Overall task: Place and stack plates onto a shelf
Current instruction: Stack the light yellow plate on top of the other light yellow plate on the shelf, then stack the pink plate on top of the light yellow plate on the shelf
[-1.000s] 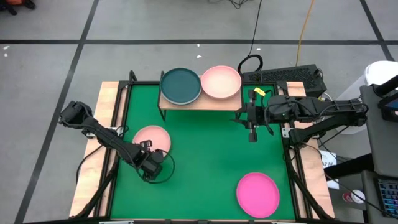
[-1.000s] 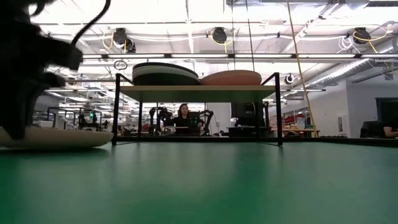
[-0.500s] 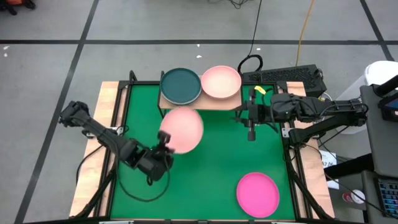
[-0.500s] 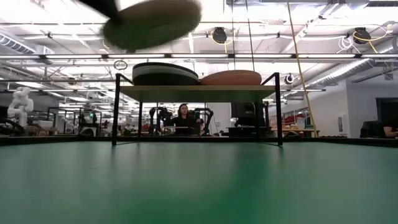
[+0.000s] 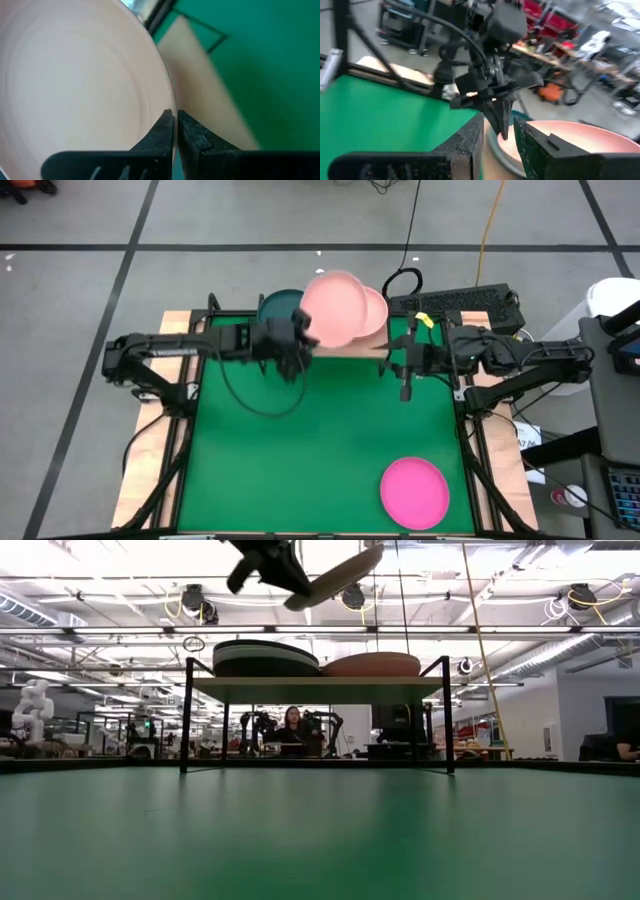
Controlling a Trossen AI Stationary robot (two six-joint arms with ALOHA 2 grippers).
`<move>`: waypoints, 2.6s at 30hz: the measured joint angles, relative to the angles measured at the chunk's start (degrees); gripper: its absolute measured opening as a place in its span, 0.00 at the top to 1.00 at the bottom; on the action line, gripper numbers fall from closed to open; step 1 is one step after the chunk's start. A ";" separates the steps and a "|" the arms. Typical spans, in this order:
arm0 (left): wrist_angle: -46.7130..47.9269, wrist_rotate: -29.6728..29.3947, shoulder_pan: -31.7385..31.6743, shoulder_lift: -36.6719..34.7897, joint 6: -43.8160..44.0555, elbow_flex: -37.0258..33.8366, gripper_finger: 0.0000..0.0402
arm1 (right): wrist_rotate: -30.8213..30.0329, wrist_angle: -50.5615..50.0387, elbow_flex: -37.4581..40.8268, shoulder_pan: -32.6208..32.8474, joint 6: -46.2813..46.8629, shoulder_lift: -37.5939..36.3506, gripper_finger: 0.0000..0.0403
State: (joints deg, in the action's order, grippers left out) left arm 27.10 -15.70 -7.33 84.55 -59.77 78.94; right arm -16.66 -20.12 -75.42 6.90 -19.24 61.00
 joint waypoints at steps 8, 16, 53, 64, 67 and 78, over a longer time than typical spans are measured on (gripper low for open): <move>-6.16 11.36 -10.29 3.20 -7.00 0.19 0.98 | -4.27 5.68 -0.02 0.30 -5.35 -4.48 0.77; 7.11 11.60 -11.77 15.41 -10.06 15.47 0.98 | -4.26 8.09 -0.07 0.32 -6.78 -7.96 0.77; 16.19 3.65 -9.72 26.93 -6.89 29.38 0.83 | -4.22 3.54 -0.04 0.32 -5.01 -7.64 0.77; 18.69 -2.38 -7.86 24.63 -5.42 29.27 0.83 | -4.22 1.82 -0.02 0.32 -2.73 -7.64 0.77; 21.59 -2.43 -6.54 20.47 -0.86 29.27 0.83 | -4.07 -2.72 -0.02 0.35 0.65 -7.64 0.77; 30.83 -2.59 3.29 0.74 23.36 25.30 0.83 | -1.82 -17.30 7.20 3.09 16.94 -7.22 0.77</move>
State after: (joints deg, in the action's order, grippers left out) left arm 57.93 -18.28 -4.03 85.29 -36.40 104.24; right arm -18.49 -37.42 -68.22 9.99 -2.30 53.78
